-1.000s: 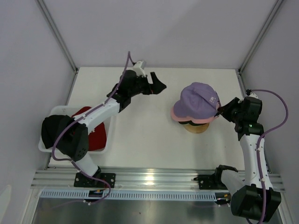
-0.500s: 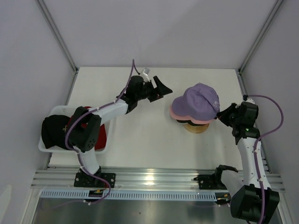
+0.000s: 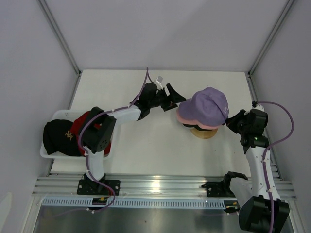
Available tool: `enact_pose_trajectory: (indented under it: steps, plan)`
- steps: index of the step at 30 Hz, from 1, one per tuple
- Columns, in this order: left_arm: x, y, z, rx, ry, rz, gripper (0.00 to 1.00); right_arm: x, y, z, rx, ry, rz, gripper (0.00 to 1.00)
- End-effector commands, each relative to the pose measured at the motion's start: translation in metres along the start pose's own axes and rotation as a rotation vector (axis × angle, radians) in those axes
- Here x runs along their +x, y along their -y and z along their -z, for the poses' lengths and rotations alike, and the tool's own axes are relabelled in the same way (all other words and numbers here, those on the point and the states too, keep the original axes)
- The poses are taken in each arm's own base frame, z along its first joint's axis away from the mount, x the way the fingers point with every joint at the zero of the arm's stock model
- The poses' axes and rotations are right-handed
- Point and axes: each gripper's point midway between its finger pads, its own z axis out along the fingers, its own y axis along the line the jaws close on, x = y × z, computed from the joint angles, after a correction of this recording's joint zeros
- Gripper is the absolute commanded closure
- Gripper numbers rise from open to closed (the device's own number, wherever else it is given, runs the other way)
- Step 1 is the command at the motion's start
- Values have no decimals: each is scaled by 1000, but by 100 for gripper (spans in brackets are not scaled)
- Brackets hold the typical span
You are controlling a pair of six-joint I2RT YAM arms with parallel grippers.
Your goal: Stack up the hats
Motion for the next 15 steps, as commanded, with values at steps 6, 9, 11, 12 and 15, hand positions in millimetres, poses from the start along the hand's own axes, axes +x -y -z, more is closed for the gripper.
enact_pose_trajectory:
  steps: [6, 9, 11, 12, 15]
  plan:
    - [8, 24, -10, 88, -5, 37, 16, 12, 12, -1, 32, -23, 14, 100]
    - [13, 24, -12, 82, -12, 48, 18, 13, 13, -2, 33, -24, 15, 100]
    - [15, 22, -14, 82, -16, 67, 20, 13, 13, -2, 32, -25, 15, 100]
    - [15, 22, -15, 86, -16, 71, 21, 15, 14, -3, 33, -31, 16, 100]
    - [18, 19, -15, 102, -9, 110, 30, 17, 16, -4, 37, -36, 17, 100]
